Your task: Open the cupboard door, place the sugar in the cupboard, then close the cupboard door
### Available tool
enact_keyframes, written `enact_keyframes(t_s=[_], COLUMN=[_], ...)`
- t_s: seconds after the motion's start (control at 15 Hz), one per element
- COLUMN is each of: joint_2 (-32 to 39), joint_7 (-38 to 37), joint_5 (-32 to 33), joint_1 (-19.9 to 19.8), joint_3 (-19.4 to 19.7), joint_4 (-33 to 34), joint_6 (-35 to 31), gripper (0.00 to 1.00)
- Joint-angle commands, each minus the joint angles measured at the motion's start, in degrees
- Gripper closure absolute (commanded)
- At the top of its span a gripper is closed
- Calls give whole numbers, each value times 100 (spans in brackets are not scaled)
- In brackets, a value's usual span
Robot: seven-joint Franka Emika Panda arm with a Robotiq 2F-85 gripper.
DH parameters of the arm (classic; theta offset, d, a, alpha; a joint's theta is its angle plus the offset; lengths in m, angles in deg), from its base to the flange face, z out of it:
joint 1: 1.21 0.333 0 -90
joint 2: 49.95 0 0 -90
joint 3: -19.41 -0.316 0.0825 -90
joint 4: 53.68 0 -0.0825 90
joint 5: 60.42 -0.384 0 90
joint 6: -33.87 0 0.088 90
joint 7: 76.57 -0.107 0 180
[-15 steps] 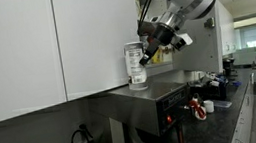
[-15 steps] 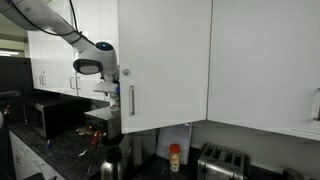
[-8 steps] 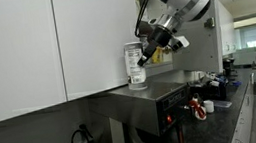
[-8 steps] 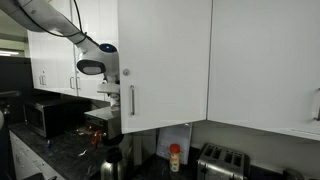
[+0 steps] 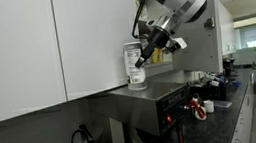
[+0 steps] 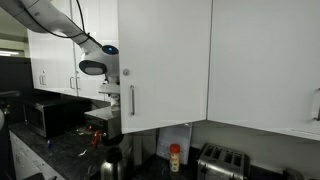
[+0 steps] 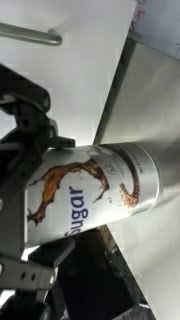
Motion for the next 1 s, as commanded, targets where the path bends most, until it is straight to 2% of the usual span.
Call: enact_keyframes(t_s=[0.0, 0.2, 0.27, 0.33, 0.6, 0.93], joint_2=[188, 148, 144, 109, -78, -419], joint_7=[284, 58, 59, 1, -542, -1354], joint_5=[-205, 12, -55, -3, 333, 961], joint_1=[43, -18, -854, -978, -1674, -2068], joint_3=[98, 58, -726, -839, -1469, -1809], joint_4=[183, 123, 102, 72, -134, -489], joint_6=[167, 50, 92, 47, -210, -522], gripper=[42, 55, 61, 63, 68, 68])
